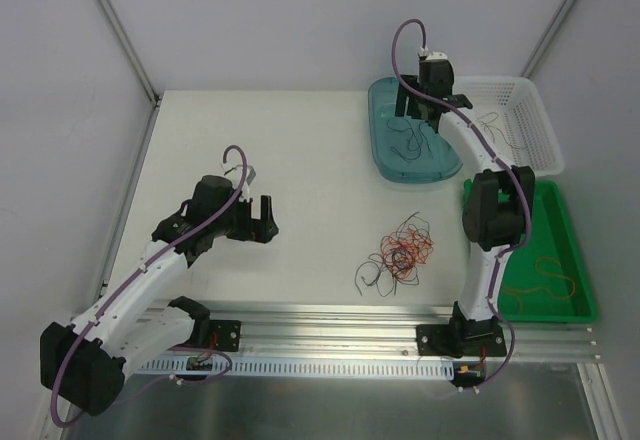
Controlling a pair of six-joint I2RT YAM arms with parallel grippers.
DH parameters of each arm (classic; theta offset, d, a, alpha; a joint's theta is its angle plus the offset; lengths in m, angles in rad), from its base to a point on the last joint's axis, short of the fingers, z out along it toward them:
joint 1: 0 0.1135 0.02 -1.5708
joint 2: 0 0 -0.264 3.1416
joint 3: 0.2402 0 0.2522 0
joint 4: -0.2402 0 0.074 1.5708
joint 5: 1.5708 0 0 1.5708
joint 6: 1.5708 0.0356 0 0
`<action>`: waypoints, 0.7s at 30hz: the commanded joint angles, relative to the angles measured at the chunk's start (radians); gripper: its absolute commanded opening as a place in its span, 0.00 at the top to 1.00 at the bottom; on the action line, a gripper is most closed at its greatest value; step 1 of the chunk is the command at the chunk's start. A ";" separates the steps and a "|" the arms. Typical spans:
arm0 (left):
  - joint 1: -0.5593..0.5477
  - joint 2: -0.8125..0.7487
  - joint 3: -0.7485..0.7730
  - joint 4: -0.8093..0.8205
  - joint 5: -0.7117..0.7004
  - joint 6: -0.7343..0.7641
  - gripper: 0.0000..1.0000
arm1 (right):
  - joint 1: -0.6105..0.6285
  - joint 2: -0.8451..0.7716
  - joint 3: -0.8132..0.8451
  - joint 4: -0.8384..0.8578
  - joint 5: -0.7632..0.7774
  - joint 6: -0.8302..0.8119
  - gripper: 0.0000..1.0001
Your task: Untangle the cables
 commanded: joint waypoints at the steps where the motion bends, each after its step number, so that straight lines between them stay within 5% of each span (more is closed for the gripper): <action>1: 0.001 -0.014 0.014 -0.012 -0.038 0.023 0.01 | 0.007 -0.082 0.009 -0.048 0.008 0.016 0.18; 7: 0.003 -0.019 0.016 -0.013 -0.024 0.013 0.01 | 0.049 -0.319 -0.161 -0.223 -0.001 0.085 0.15; 12: 0.003 -0.013 0.016 -0.013 -0.013 0.007 0.01 | 0.115 -0.586 -0.492 -0.341 -0.147 0.197 0.15; 21: 0.001 0.027 0.023 -0.012 0.053 -0.005 0.01 | 0.247 -0.858 -0.979 -0.314 -0.137 0.360 0.19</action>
